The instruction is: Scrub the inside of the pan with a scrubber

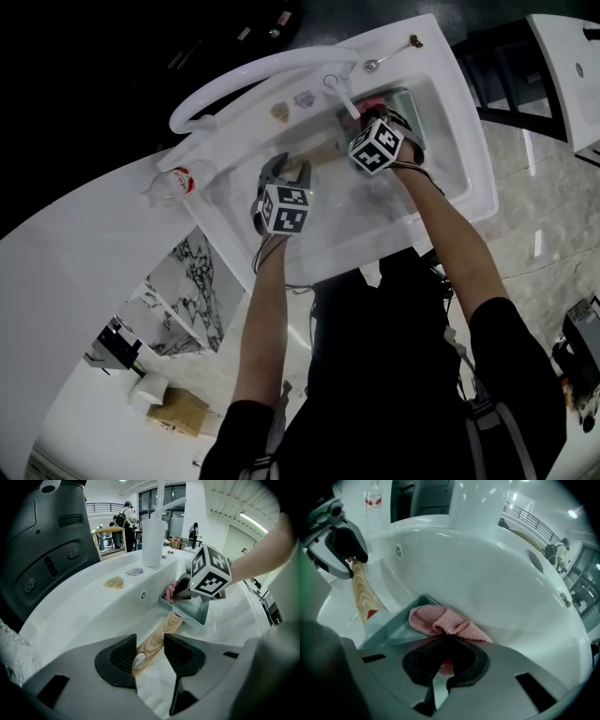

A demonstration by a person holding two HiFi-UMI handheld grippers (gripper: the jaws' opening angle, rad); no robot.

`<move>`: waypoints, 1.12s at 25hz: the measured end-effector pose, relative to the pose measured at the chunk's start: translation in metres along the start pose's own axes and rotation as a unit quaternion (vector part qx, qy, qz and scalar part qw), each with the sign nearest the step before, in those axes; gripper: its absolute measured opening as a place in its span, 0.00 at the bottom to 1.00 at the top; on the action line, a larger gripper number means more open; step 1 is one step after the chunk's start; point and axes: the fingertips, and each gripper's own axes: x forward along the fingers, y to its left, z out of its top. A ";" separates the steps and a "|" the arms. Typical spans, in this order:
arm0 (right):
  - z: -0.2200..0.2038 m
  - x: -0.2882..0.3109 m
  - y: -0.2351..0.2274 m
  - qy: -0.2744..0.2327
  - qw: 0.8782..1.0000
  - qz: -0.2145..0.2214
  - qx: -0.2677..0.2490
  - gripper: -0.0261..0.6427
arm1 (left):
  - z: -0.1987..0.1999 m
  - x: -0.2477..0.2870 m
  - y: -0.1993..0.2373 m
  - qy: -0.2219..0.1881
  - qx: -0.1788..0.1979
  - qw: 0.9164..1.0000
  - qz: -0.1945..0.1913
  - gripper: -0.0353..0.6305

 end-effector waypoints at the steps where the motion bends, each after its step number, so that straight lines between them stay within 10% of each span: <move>1: 0.004 0.000 0.004 -0.009 1.000 0.006 0.000 0.07 | 0.000 0.000 0.000 0.000 0.000 1.000 0.000 0.34; 17: 0.021 -0.014 0.060 -0.039 0.987 0.138 -0.078 0.07 | 0.000 -0.001 0.000 0.003 -0.009 1.000 0.003 0.34; 28: -0.024 -0.040 0.107 0.013 0.947 0.280 -0.159 0.07 | 0.000 0.000 0.000 0.004 -0.011 1.000 0.004 0.34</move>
